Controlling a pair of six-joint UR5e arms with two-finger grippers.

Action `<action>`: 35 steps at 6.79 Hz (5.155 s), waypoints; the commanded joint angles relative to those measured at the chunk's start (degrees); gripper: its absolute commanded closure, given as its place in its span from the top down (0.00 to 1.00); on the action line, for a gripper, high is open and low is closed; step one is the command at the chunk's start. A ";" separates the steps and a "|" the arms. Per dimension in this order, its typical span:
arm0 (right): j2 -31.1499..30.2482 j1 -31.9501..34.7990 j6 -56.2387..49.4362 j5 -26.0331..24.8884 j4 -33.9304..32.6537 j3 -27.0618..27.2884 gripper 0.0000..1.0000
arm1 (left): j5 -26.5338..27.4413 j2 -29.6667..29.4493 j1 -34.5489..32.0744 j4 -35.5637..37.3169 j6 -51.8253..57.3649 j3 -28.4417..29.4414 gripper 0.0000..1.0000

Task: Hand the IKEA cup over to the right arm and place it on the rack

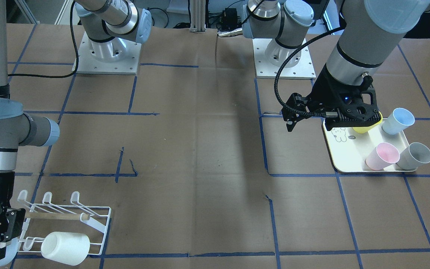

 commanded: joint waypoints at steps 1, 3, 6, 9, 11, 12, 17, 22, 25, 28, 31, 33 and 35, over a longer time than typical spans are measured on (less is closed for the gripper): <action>0.05 0.11 0.07 0.43 0.11 1.02 0.13 | 0.07 0.28 0.00 -0.70 0.05 -0.05 1.00; -0.30 -0.15 -0.54 -0.44 0.37 1.11 0.66 | 0.16 0.10 -0.17 -1.67 0.83 -0.05 1.00; -1.35 -0.33 -0.90 -0.62 1.87 0.94 1.00 | 0.69 0.10 -0.35 -2.37 3.99 0.13 1.00; -7.40 -0.51 -0.47 -0.45 9.07 0.23 1.00 | 0.95 0.19 -0.35 -2.82 6.19 0.13 1.00; -13.45 -0.33 -0.11 -0.54 17.97 0.06 1.00 | 2.01 0.10 -0.35 -2.73 6.99 0.13 1.00; -18.01 -0.16 -0.81 -0.88 30.40 0.06 1.00 | 2.01 0.19 -0.35 -2.64 6.99 0.13 1.00; -28.59 11.68 -0.11 -2.55 78.97 -0.99 1.00 | 1.57 0.19 -0.35 -2.55 6.46 0.04 1.00; -35.62 18.64 1.03 -10.91 109.97 -10.22 1.00 | 1.57 0.19 -0.35 -2.55 6.46 -0.05 1.00; -39.76 19.88 4.98 -11.34 111.11 -8.56 1.00 | 1.65 0.10 -0.35 -2.47 6.38 0.04 1.00; -39.15 19.62 4.73 -11.43 111.20 -8.56 1.00 | 1.65 0.10 -0.35 -2.47 6.38 0.04 1.00; -39.06 19.45 4.46 -11.43 111.21 -8.47 1.00 | 1.65 0.19 -0.35 -2.47 6.38 -0.05 1.00; -39.06 19.44 4.29 -11.43 111.21 -8.47 1.00 | 1.65 0.19 -0.35 -2.47 6.38 0.04 1.00; -39.15 19.53 4.37 -11.43 111.21 -8.56 1.00 | 1.65 0.10 -0.35 -2.47 6.29 -0.05 1.00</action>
